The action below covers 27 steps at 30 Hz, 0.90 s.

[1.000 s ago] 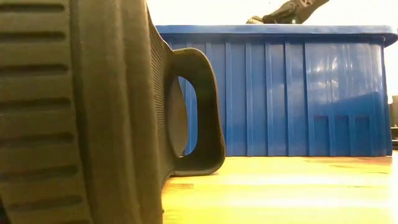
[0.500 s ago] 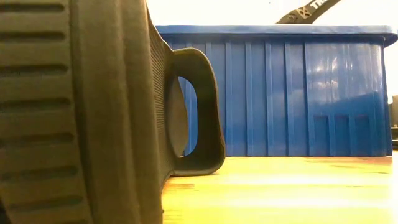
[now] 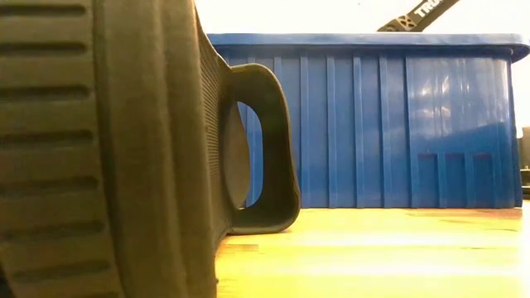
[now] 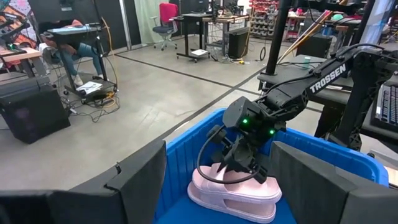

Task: Pick and place slides into bin
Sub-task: Put the pink slide into the blue bin

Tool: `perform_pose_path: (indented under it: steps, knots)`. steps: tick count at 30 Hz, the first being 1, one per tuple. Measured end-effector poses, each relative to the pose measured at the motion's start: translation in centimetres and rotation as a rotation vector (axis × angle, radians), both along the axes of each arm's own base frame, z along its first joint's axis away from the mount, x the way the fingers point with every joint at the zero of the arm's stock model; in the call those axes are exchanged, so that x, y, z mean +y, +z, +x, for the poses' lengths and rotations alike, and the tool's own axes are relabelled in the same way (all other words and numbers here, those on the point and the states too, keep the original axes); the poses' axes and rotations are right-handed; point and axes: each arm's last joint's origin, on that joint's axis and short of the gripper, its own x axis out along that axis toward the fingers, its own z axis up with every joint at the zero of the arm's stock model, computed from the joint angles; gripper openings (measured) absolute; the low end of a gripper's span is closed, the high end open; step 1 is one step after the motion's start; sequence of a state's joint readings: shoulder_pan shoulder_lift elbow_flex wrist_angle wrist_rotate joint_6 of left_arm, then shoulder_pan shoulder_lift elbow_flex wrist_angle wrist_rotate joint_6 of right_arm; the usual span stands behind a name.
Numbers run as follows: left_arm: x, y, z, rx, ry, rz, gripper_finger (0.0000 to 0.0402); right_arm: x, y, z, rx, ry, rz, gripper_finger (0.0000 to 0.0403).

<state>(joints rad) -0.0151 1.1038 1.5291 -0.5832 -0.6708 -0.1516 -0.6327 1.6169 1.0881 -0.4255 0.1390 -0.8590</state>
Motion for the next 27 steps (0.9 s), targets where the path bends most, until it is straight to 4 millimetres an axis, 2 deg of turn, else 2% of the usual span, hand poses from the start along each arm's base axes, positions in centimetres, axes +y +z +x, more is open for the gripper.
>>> perform_pose_path:
  steps: [10,19,27]
  knots:
    - [0.0,0.01,-0.01,-0.001,0.0,0.0,0.0272,-0.15,0.75,0.15,-0.003,-0.022,-0.006,0.0057]
    - [0.0,0.01,-0.01,-0.001,-0.001,-0.001,0.0272,0.07,0.98,-0.11,0.047,-0.014,0.018,0.0115]
    - [0.0,0.02,-0.02,-0.001,-0.001,0.0,0.0272,0.21,1.04,-0.28,0.024,-0.082,0.055,0.0166]
